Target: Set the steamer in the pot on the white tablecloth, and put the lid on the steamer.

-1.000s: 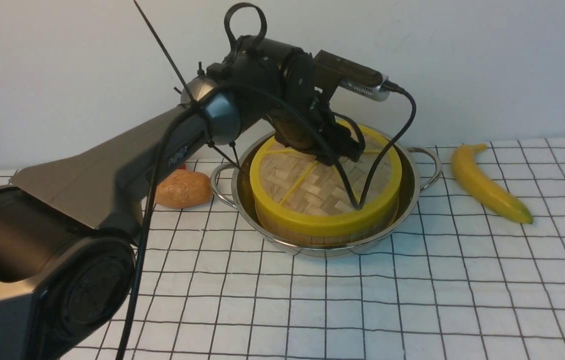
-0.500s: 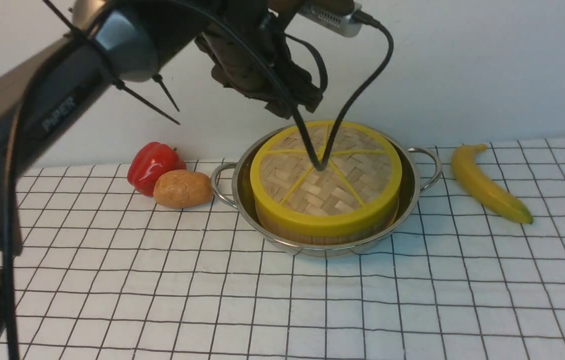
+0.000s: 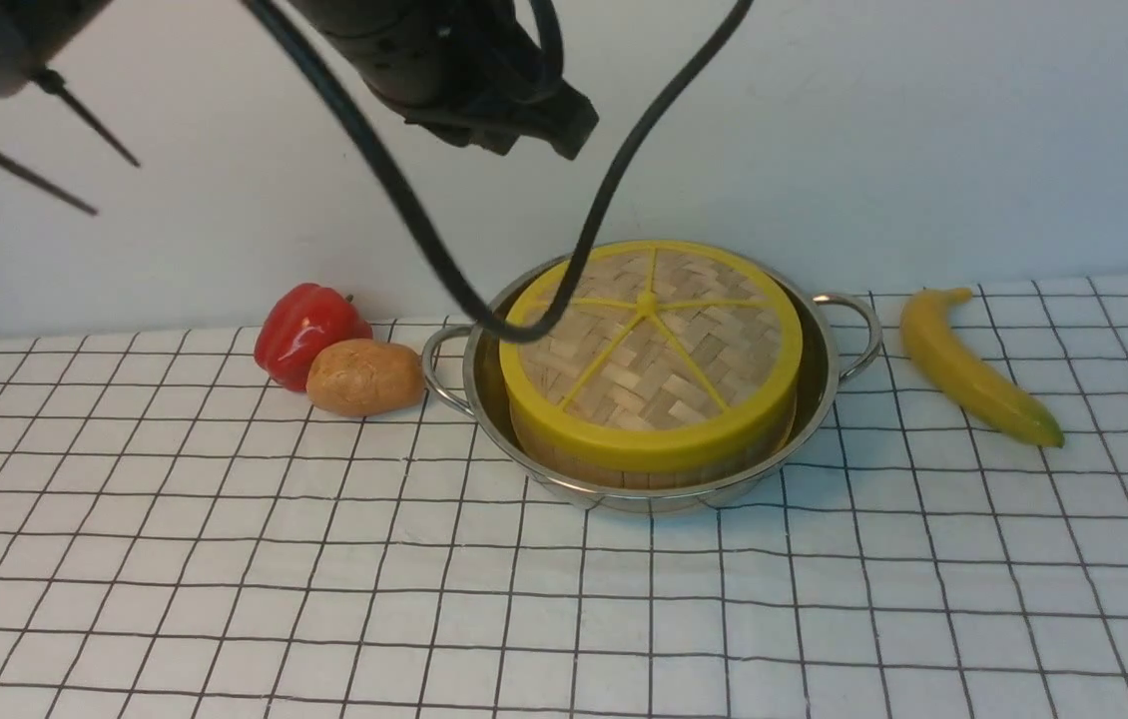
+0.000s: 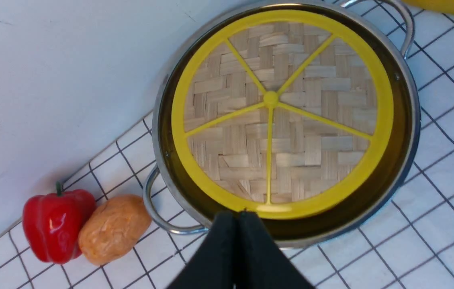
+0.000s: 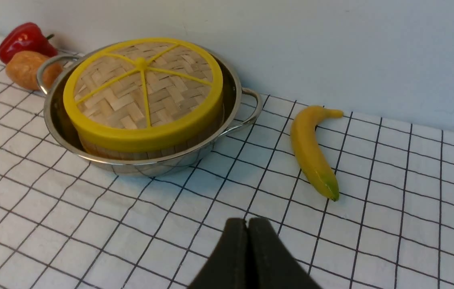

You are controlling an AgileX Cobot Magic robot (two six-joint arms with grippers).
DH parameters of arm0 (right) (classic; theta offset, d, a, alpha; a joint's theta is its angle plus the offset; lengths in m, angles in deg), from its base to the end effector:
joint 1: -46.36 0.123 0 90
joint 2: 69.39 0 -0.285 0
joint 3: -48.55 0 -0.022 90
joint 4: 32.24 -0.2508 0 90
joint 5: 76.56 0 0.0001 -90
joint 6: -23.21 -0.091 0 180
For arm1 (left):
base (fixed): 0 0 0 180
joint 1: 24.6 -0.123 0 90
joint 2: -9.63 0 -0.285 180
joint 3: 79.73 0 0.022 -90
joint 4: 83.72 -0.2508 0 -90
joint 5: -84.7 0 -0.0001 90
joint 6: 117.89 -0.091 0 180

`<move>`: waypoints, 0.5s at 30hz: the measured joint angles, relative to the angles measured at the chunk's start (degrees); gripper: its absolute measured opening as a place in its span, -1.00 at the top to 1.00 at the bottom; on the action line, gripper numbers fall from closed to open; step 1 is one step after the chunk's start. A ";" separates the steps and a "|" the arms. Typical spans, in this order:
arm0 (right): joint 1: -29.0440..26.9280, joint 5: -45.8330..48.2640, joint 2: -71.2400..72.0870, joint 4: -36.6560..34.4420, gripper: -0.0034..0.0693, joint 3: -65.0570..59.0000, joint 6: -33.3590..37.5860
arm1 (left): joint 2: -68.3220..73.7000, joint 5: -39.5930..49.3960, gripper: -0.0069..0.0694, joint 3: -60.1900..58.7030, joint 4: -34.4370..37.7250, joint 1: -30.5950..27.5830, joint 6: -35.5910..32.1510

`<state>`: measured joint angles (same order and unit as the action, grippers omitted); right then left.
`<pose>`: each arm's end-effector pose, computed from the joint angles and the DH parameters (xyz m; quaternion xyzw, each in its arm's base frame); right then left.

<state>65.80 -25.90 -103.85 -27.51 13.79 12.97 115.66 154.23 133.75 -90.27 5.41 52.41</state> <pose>0.0684 0.0180 0.3486 -0.0760 0.8614 0.0888 0.4942 0.3227 -0.1752 0.4218 0.3221 0.8876 -0.0010 0.3294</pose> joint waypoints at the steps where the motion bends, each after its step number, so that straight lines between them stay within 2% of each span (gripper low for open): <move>1: 0.00 -0.93 1.82 0.33 0.95 -1.32 -0.59 | -1.70 0.00 0.88 -1.41 0.00 0.00 -0.06; 12: 0.00 -3.22 8.96 4.27 0.95 -4.15 -2.17 | -22.76 -0.93 0.88 -24.55 -0.06 0.00 -2.36; 15: 0.00 -5.27 9.07 4.56 0.94 -4.15 -2.17 | -31.06 -6.70 0.88 -34.89 0.66 0.00 -2.49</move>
<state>65.80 -31.17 -94.78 -22.95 9.64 10.80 84.59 147.53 98.86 -89.61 5.41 49.92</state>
